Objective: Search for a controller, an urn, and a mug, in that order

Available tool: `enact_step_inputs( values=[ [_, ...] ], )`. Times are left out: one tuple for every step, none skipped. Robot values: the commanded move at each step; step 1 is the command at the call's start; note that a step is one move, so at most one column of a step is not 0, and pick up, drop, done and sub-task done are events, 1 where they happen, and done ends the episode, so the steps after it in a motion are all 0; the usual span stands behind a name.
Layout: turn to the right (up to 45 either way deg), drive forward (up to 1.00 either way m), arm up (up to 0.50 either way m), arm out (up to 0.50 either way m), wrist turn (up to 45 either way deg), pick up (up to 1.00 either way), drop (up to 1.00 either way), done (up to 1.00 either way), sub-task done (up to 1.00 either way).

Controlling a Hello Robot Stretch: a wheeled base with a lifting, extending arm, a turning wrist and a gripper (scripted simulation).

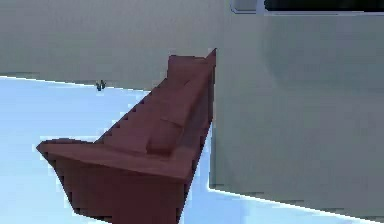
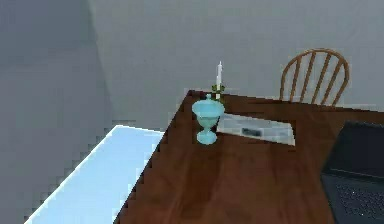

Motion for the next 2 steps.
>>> enact_step_inputs(
  values=[
    [-39.0,0.00,0.00,0.00,0.0,0.00,0.00,0.00,0.00],
    [0.0,0.30,0.00,0.00,0.0,0.00,0.00,0.00,0.00]
  ],
)
